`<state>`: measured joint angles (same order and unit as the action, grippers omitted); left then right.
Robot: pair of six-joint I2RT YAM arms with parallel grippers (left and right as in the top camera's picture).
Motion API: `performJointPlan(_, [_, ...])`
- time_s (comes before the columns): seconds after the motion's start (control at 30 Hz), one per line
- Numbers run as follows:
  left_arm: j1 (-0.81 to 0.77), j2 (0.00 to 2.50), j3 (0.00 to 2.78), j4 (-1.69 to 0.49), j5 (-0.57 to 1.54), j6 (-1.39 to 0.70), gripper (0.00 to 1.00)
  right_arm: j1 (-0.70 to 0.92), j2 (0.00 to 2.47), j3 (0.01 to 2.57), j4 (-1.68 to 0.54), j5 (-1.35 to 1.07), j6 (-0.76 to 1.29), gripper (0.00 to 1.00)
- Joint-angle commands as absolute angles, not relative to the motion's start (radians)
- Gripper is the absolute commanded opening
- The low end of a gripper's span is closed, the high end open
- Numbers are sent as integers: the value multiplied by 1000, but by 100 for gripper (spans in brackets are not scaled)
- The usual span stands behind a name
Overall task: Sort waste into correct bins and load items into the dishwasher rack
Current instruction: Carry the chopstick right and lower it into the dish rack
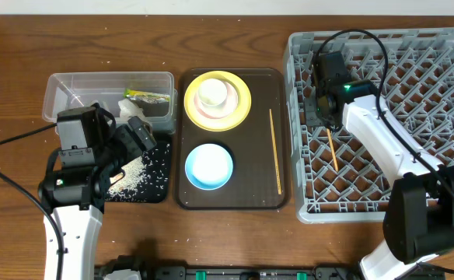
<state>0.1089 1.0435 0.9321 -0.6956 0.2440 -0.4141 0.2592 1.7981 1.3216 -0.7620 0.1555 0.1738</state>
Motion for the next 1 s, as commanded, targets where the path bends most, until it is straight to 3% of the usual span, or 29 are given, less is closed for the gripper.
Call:
performJointPlan(0.0, [113,1044,954,-696,242,-402,95,247,1802,1341,-758,168,158,12])
performJointPlan(0.3, [113,1044,954,-696,242,-402,95,256,1744,1446,-817,189,155,13])
performJointPlan(0.47, [113,1044,954,-696,242,-402,95,247,1743,1457,-809,218,155,20])
performJointPlan(0.63, [113,1044,954,-696,242,-402,95,205,1744,1440,-811,211,156,18])
performJointPlan(0.97, [113,1044,954,-696,242,-402,95,193,1756,1343,-647,155,94,25])
